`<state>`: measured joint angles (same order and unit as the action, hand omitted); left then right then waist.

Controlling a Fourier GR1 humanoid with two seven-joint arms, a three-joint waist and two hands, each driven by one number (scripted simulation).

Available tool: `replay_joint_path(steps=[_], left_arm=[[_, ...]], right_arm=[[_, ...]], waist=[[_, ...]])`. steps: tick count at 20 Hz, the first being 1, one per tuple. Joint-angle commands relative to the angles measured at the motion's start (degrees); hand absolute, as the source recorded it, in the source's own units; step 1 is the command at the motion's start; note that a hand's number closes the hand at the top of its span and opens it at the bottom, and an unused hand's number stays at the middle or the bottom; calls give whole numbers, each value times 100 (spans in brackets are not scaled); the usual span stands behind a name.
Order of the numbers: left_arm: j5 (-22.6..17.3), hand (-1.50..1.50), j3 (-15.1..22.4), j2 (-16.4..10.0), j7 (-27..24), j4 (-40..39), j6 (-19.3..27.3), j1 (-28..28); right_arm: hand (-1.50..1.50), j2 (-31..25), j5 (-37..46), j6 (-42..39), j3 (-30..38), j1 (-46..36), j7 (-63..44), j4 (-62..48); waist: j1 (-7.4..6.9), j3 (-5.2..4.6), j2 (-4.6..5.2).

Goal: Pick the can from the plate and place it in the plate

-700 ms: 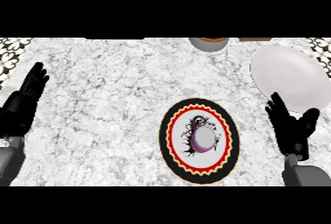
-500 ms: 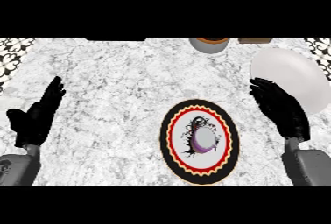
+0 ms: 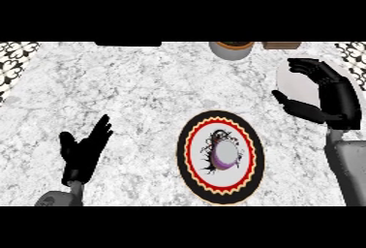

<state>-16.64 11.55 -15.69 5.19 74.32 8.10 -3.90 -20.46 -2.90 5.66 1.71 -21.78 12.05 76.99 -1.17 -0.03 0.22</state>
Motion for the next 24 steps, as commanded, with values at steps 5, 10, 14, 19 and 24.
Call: replay_joint_path(steps=[5,10,14,19,24], left_arm=[[148,0,23,183,404,495,113,385],[280,0,195,411,367,417,290,372],[94,0,-40,132,500,552,48,343],[281,0,76,389,92,369,83,576],[243,0,-59,322,592,698,-48,348]], right_arm=[[-150,-351,47,-769,33,359,317,646],[-150,-1248,663,-1652,-612,217,-351,571],[-150,-1689,906,-2252,-1064,252,-1162,1279],[-150,-1467,1477,-2270,-1649,352,-2155,2057],[-150,-680,2131,-2230,-2068,80,-3060,2156]], waist=[[121,2,-34],[135,-7,-32],[158,-10,-53],[133,-5,-36],[97,1,-27]])
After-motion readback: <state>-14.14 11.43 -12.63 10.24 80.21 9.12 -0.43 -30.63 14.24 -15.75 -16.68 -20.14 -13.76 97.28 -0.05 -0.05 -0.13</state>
